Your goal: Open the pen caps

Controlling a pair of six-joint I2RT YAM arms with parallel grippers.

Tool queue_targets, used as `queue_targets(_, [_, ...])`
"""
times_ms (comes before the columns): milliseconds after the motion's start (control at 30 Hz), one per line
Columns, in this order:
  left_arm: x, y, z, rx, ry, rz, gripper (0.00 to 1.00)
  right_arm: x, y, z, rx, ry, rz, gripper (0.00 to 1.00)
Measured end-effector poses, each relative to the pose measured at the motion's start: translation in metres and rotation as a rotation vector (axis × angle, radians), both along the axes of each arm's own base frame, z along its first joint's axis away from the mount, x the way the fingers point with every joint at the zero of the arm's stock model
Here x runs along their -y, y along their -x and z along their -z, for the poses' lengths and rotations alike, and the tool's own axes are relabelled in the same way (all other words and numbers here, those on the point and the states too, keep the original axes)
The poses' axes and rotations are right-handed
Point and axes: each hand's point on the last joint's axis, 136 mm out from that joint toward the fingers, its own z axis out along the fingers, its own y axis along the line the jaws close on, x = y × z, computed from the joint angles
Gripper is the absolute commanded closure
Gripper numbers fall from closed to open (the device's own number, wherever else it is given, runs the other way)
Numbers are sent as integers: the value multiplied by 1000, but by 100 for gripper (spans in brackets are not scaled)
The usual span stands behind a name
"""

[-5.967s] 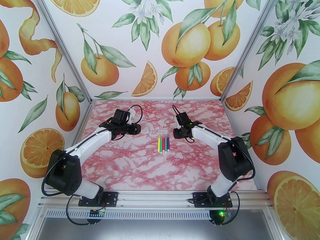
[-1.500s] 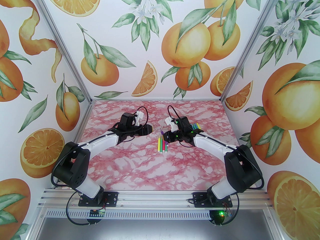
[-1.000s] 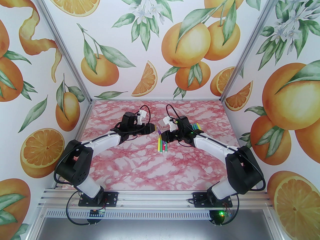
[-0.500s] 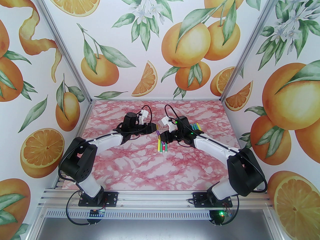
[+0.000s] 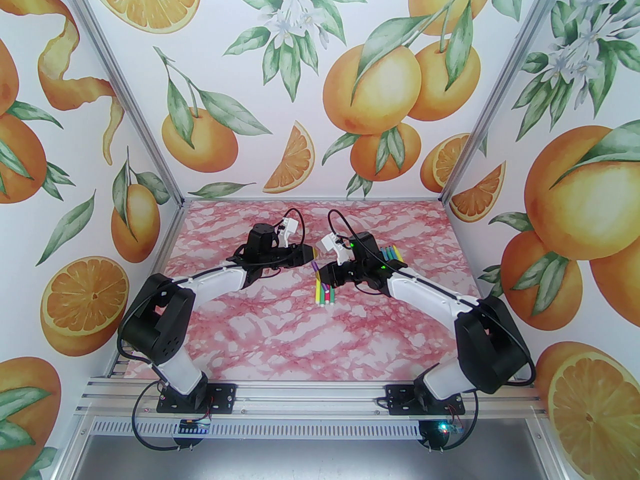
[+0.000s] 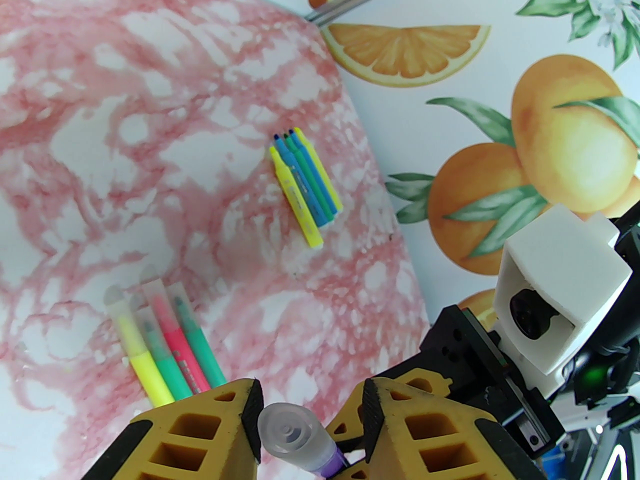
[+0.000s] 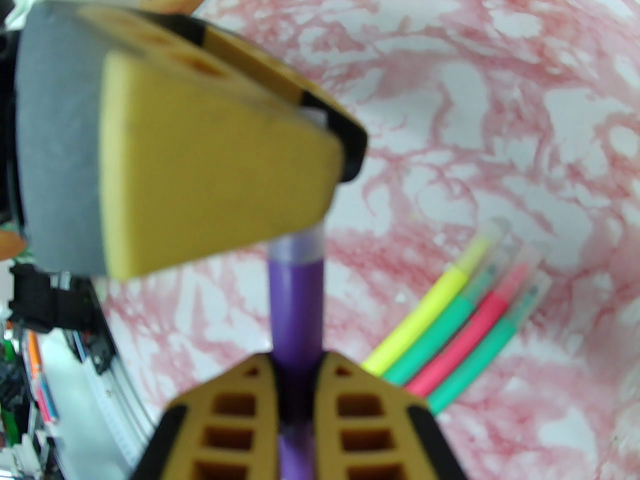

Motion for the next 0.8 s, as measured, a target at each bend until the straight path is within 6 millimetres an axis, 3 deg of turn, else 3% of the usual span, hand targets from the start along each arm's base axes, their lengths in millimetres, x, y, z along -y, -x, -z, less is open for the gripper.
queue_targets(367, [1, -1, 3, -16, 8, -2, 77, 0, 0, 0, 3, 1, -2, 97])
queue_targets(667, [4, 0, -1, -8, 24, 12, 94, 0, 0, 0, 7, 4, -4, 74])
queue_targets(800, [4, 0, -1, -7, 24, 12, 98, 0, -1, -1, 11, 0, -3, 69])
